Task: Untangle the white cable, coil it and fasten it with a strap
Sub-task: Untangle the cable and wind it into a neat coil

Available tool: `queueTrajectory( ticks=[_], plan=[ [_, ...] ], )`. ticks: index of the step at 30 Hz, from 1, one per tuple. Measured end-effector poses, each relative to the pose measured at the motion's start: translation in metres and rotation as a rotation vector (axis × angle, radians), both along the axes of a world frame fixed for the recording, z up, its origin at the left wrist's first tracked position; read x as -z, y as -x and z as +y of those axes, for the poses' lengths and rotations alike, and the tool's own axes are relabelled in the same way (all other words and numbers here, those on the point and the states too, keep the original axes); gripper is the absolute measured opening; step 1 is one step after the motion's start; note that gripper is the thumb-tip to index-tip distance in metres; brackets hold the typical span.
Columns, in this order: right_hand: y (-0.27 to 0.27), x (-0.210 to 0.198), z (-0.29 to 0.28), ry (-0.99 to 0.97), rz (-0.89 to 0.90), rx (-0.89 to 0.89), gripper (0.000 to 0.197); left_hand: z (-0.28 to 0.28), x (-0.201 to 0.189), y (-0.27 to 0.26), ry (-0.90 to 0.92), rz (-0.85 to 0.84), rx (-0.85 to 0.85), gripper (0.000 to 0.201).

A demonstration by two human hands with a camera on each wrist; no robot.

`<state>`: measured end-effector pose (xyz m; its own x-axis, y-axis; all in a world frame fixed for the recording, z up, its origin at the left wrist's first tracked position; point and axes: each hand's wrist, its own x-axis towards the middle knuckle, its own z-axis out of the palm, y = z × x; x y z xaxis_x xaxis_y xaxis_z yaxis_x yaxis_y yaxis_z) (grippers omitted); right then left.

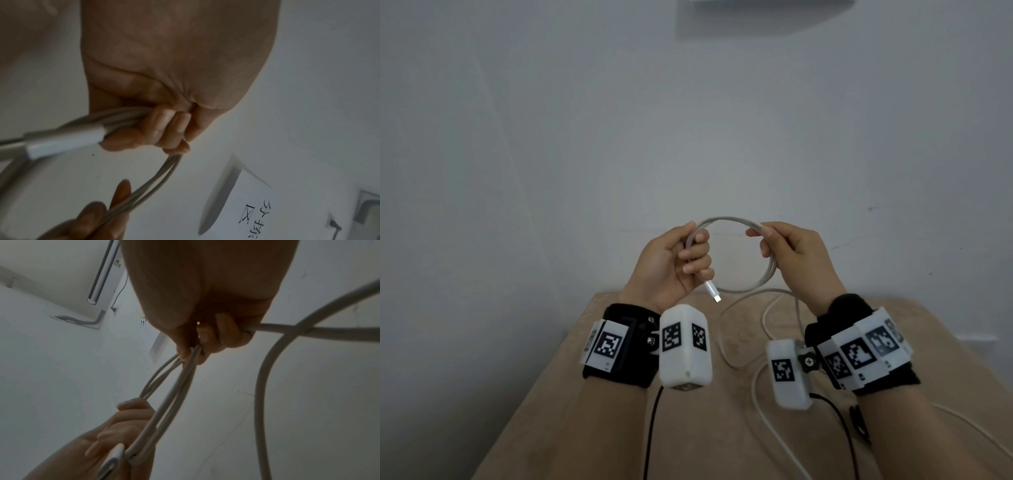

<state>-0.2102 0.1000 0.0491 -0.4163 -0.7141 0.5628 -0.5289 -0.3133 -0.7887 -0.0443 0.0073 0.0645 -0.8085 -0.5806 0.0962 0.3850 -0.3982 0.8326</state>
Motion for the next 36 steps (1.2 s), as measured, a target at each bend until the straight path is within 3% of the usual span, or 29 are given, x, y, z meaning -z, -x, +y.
queueTrajectory(
  ticks=[4, 11, 18, 26, 36],
  plan=[
    [-0.001, -0.001, 0.002, -0.033, 0.067, 0.015, 0.028, -0.002, 0.001, -0.005, 0.127, -0.129, -0.031, 0.034],
    [-0.005, 0.001, 0.003, -0.172, 0.268, -0.028, 0.026, 0.007, -0.001, -0.003, 0.513, -0.419, -0.112, 0.037],
    [-0.008, 0.003, 0.001, -0.128, 0.202, -0.063, 0.023, 0.006, 0.002, -0.001, 0.599, -0.431, -0.164, 0.041],
    [-0.005, -0.004, 0.008, -0.088, 0.002, -0.085, 0.026, -0.003, -0.002, -0.01, 0.395, -0.27, -0.277, 0.043],
    [0.004, 0.001, 0.005, -0.039, -0.021, -0.025, 0.015, -0.007, 0.0, -0.007, 0.218, -0.17, -0.248, 0.043]
  ],
)
